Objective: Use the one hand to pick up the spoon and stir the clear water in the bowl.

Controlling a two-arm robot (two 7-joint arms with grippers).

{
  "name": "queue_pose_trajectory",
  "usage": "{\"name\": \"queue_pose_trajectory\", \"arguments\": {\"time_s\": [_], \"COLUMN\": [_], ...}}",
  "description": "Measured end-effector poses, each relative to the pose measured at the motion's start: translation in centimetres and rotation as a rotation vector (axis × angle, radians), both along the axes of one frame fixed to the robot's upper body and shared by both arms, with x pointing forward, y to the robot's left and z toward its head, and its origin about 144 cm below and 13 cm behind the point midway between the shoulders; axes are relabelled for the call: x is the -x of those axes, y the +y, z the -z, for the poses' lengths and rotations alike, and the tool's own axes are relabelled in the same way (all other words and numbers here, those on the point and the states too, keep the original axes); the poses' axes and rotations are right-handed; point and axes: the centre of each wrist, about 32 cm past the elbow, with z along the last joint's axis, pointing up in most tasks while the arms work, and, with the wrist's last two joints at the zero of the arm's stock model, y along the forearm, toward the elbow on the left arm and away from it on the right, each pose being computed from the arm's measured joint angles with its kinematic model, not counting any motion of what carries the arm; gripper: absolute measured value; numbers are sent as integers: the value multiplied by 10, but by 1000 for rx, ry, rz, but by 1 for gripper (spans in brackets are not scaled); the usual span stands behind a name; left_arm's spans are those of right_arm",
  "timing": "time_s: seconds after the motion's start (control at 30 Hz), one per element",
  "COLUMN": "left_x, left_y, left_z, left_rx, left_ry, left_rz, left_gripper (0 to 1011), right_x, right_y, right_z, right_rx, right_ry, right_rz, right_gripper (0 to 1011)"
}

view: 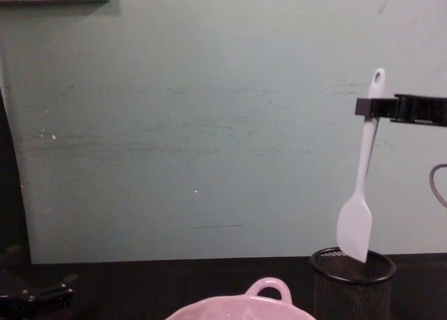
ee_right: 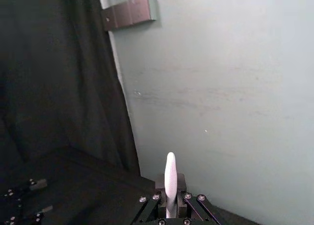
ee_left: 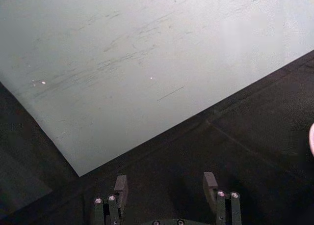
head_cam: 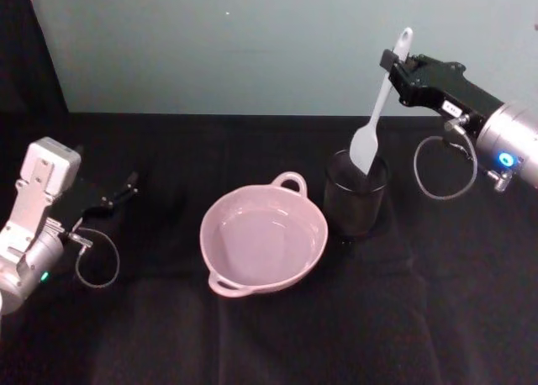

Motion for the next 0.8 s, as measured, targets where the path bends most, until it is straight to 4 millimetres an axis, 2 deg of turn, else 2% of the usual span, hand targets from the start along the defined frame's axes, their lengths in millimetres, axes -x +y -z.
{"name": "queue_pose_trajectory", "arguments": {"time_s": [0.5, 0.8], "left_x": [0, 0], "left_y": [0, 0], "left_z": [0, 0], "left_rx": [0, 0], "left_ry": [0, 0], "left_rz": [0, 0], "left_gripper": [1011, 1011], "right_x": [15, 22], "right_y": [6, 17], "right_z": [-31, -41], "right_rx": [5, -2], "right_ry": [-58, -40], "right_rz": [-89, -193], "right_gripper": [116, 116]}}
